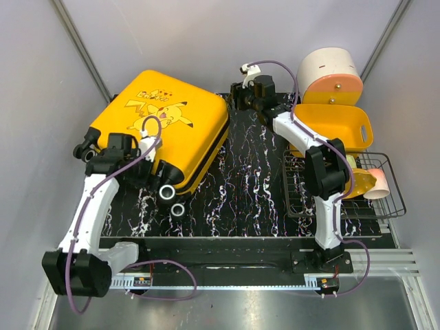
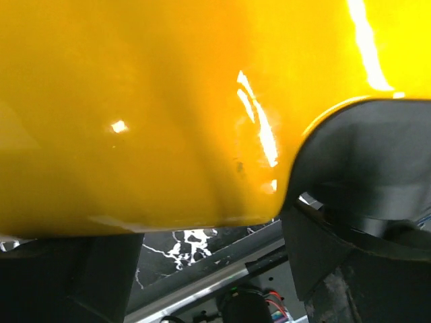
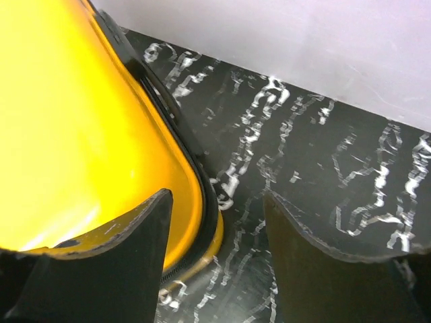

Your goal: Open, take out, and arrange the luggage

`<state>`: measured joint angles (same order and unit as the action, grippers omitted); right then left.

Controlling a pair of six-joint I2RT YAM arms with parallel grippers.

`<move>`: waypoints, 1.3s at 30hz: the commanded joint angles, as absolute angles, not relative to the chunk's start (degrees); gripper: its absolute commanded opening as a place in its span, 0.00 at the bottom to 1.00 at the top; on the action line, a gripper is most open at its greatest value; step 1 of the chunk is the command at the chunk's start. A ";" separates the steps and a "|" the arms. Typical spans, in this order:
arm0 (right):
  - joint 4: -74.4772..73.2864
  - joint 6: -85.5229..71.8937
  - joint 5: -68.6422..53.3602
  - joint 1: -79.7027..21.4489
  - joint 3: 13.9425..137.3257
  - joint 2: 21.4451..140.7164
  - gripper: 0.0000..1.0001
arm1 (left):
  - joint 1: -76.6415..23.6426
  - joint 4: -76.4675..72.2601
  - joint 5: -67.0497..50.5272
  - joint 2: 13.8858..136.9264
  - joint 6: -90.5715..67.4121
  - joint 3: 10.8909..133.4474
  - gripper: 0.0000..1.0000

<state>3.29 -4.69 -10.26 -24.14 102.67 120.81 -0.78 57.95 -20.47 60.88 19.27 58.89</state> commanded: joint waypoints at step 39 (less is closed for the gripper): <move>-14.33 -15.21 -29.09 -17.84 66.98 79.10 0.87 | -27.07 41.49 -13.72 79.09 -5.01 71.37 0.99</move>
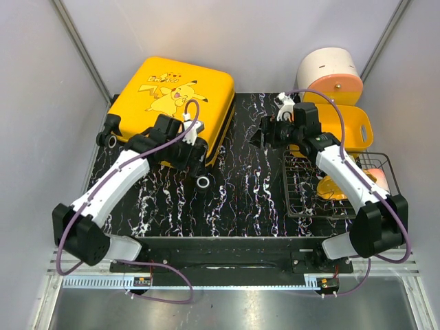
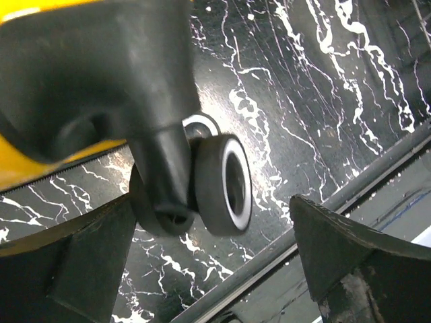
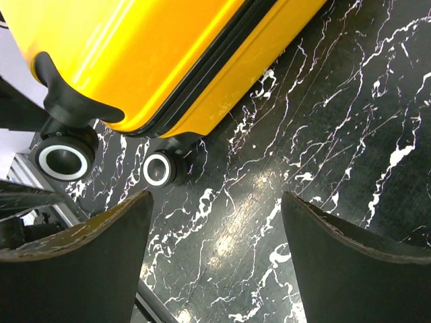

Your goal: Open, take out, and arrange the luggage

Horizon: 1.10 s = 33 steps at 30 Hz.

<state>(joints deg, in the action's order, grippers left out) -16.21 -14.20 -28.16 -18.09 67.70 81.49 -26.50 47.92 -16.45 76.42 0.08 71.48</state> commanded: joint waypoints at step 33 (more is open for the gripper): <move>11.77 -33.38 -33.22 -29.96 87.35 101.59 0.50 | -21.54 36.57 -28.39 62.67 -3.16 87.46 0.00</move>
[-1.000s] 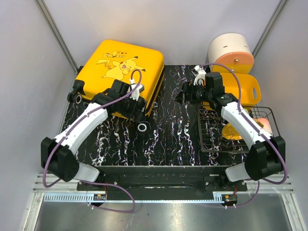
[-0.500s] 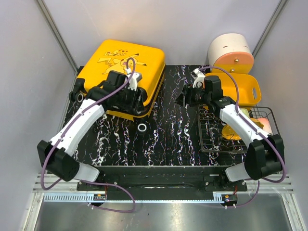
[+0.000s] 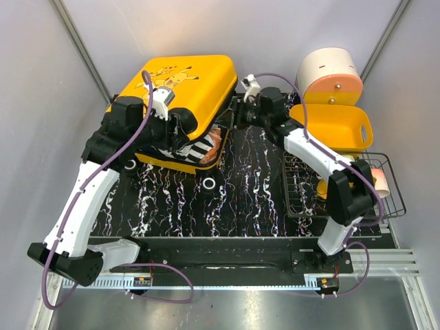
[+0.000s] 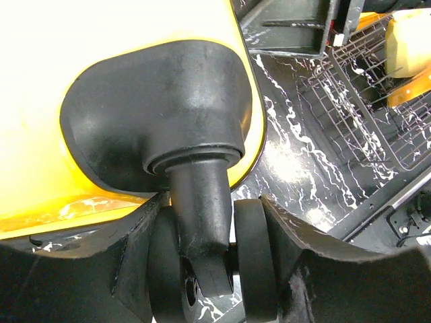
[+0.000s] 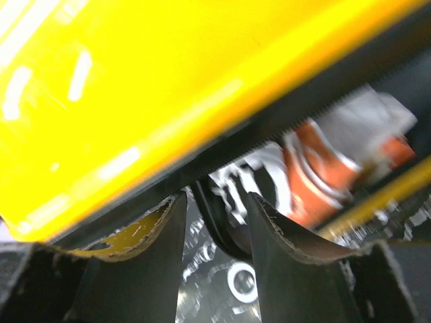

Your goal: Open, take out, and arrange the luggage

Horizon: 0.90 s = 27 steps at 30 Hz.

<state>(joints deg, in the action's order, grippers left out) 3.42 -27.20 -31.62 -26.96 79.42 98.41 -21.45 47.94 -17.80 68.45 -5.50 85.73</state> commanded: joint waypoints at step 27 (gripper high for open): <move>15.58 -29.55 -33.58 -33.75 100.91 107.15 0.69 | -24.78 51.87 -20.67 45.45 35.59 72.36 0.94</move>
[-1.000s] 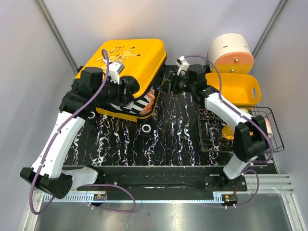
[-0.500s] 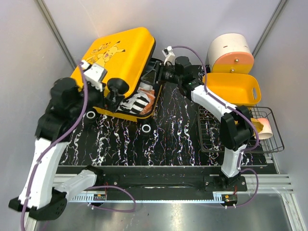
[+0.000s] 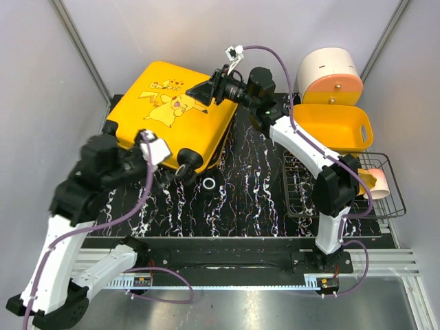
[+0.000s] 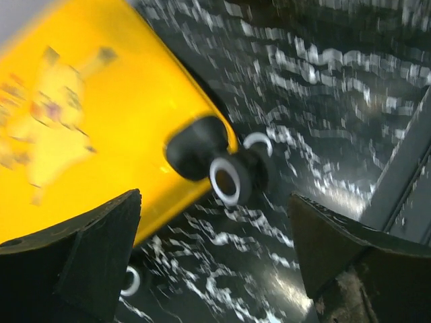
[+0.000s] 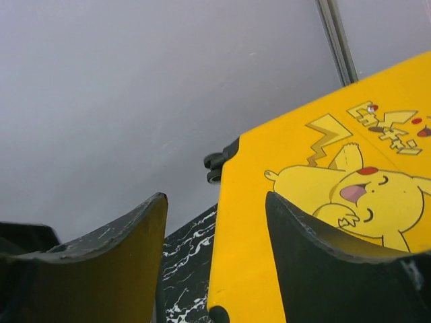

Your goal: Open, take out, and arrange the luggage

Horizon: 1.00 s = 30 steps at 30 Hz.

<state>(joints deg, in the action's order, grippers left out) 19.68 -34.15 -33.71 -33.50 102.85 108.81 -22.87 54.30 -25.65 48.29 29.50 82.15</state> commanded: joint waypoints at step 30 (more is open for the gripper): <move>3.86 -22.24 -31.03 -21.80 63.37 85.08 0.87 | -26.72 41.84 -19.24 72.44 0.70 66.61 0.29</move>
<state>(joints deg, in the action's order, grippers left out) -1.34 -21.41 -29.47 -21.34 64.20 86.04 -26.96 44.21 -14.83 74.13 0.47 64.12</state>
